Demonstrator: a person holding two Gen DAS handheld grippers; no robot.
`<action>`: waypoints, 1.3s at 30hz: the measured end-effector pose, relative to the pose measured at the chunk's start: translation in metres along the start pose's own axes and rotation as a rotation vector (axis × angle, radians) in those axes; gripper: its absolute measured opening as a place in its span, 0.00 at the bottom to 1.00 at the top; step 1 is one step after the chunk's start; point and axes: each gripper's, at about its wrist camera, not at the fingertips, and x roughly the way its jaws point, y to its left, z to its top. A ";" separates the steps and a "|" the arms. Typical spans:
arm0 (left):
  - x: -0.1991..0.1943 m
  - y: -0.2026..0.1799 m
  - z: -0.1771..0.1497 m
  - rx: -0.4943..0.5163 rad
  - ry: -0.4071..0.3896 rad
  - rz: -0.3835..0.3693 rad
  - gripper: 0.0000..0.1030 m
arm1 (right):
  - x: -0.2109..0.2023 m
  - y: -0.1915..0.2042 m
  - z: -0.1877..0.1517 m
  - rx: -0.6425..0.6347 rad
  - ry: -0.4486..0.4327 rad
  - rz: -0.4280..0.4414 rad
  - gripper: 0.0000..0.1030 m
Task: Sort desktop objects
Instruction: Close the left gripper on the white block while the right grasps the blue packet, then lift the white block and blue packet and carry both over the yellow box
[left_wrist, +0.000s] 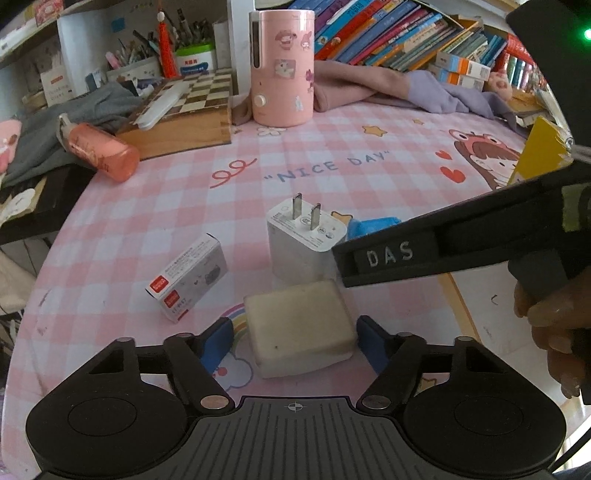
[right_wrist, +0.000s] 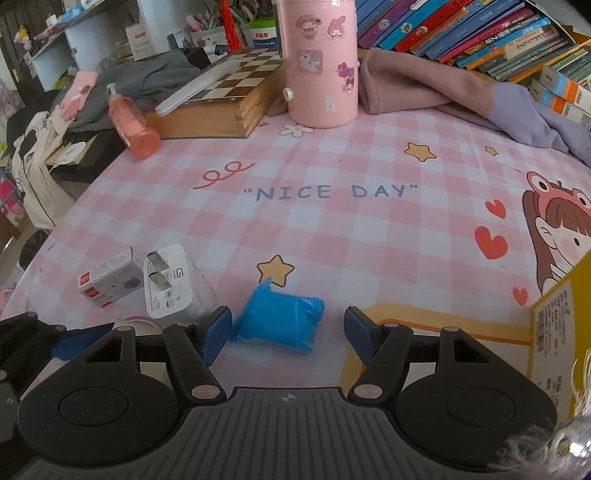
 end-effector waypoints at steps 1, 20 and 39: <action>-0.001 0.001 0.000 -0.003 -0.002 0.001 0.64 | 0.001 0.001 0.001 -0.012 -0.002 0.001 0.63; -0.027 0.009 -0.003 -0.044 -0.055 -0.035 0.44 | -0.026 -0.001 -0.008 -0.021 -0.056 0.024 0.42; -0.105 0.014 -0.016 -0.054 -0.192 -0.086 0.44 | -0.114 0.003 -0.036 0.014 -0.192 -0.015 0.42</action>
